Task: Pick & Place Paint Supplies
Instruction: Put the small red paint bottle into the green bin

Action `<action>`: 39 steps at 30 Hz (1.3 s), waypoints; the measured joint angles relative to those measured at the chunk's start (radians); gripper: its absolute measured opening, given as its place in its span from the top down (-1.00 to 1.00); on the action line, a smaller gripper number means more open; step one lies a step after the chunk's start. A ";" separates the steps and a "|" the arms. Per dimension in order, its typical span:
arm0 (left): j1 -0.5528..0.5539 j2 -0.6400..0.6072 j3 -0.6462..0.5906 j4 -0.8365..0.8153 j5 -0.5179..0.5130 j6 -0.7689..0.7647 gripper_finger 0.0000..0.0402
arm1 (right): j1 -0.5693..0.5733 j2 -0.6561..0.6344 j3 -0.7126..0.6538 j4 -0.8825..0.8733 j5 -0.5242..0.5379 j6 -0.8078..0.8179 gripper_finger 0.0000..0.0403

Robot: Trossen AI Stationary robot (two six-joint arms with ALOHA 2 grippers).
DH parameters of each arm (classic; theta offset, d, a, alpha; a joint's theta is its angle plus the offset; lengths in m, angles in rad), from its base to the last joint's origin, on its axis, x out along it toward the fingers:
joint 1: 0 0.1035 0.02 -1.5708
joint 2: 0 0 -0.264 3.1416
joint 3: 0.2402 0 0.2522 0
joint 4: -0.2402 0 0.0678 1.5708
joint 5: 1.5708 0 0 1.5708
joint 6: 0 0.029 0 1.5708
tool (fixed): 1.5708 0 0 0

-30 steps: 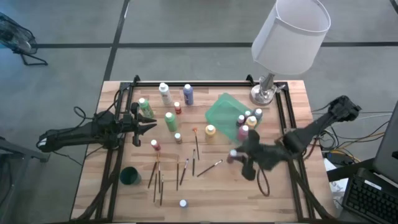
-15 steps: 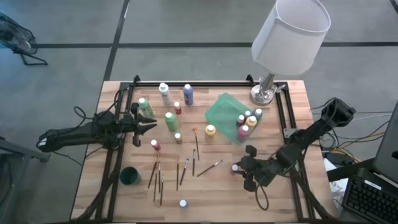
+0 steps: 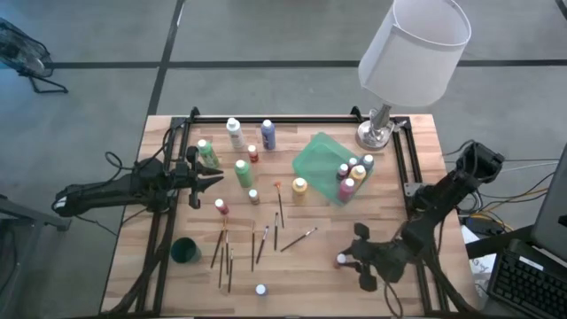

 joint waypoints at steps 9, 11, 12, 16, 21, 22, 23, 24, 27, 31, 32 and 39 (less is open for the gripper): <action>0.000 0.000 0.000 0.000 0.000 0.000 0.62 | 0.167 0.000 -0.001 -0.198 0.199 0.325 0.46; 0.000 0.000 0.000 0.000 0.000 0.000 0.62 | 0.188 0.001 -0.001 -0.236 0.208 0.366 0.46; 0.000 0.000 0.000 0.000 0.000 0.000 0.62 | 0.196 0.003 -0.001 -0.254 0.219 0.379 0.46; 0.000 0.000 0.000 0.000 0.000 0.000 0.62 | 0.218 0.004 -0.001 -0.341 0.225 0.416 0.46; 0.000 0.000 0.000 0.000 0.000 0.000 0.62 | 0.225 0.004 -0.004 -0.364 0.228 0.421 0.46; 0.000 0.000 0.000 0.001 0.000 0.000 0.62 | 0.225 0.004 -0.004 -0.364 0.228 0.423 0.46; 0.000 0.000 0.000 0.000 0.000 0.000 0.62 | 0.225 0.004 -0.005 -0.364 0.228 0.429 0.46; 0.000 0.000 0.000 0.000 0.000 0.000 0.62 | 0.225 0.004 -0.006 -0.364 0.229 0.433 0.46; 0.000 0.000 0.000 0.001 0.000 0.000 0.62 | 0.225 0.004 -0.008 -0.364 0.228 0.446 0.46; 0.000 0.000 0.000 0.000 0.000 0.000 0.62 | 0.225 0.004 -0.008 -0.365 0.220 0.446 0.27; 0.000 0.000 0.000 0.000 0.000 0.000 0.62 | 0.225 0.004 -0.009 -0.365 0.219 0.446 0.17; 0.000 0.000 0.000 0.000 0.000 0.000 0.62 | 0.224 0.000 -0.006 -0.372 0.209 0.422 -0.22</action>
